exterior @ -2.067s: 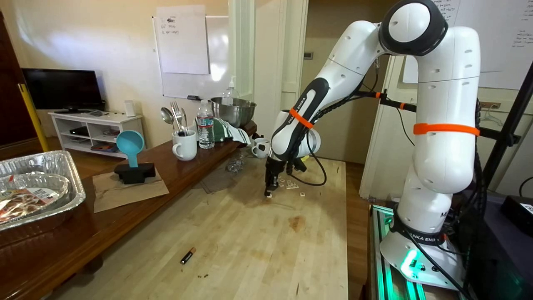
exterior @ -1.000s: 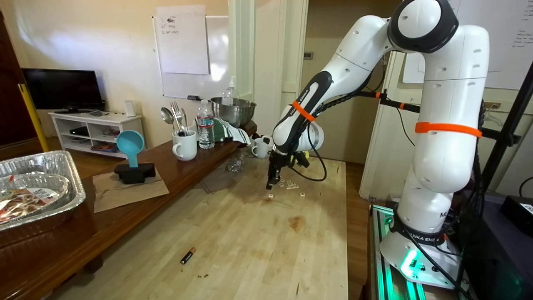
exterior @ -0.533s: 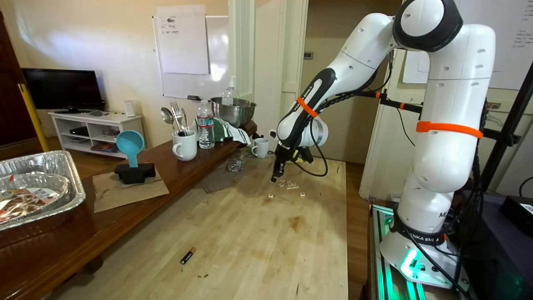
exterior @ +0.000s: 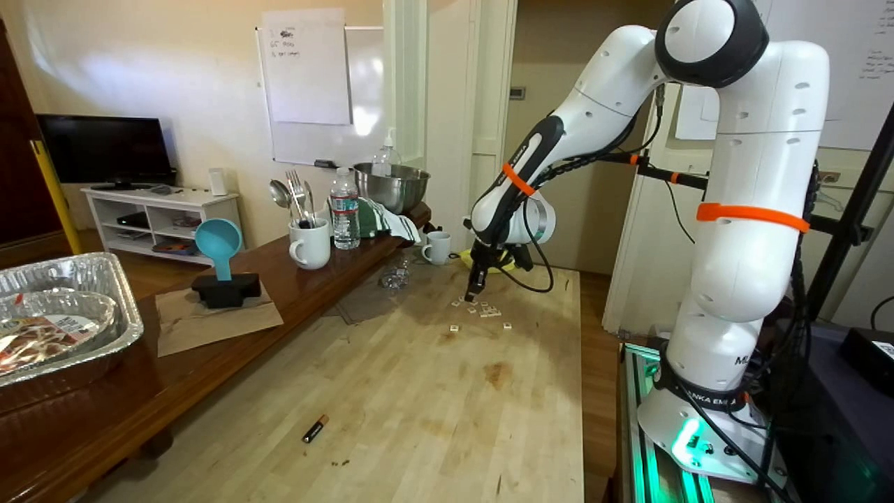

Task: Spell out the word hurt

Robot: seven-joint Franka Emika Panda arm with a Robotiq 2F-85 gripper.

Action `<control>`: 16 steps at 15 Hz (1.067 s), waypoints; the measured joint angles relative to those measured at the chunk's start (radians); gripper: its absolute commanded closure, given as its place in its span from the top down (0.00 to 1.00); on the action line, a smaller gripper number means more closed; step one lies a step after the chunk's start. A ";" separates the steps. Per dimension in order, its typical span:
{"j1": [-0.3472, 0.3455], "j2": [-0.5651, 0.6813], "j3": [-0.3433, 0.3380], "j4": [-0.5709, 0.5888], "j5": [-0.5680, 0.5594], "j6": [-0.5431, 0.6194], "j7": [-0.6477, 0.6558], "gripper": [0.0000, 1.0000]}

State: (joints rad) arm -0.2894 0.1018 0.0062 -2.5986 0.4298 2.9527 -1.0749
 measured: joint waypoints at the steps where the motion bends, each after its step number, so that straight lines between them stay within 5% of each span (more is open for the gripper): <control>1: -0.003 0.003 -0.002 0.000 0.000 0.000 -0.005 0.00; 16: -0.045 0.078 0.030 0.020 0.036 0.065 -0.055 0.00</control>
State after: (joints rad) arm -0.3345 0.1793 0.0363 -2.5785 0.4662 3.0179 -1.1294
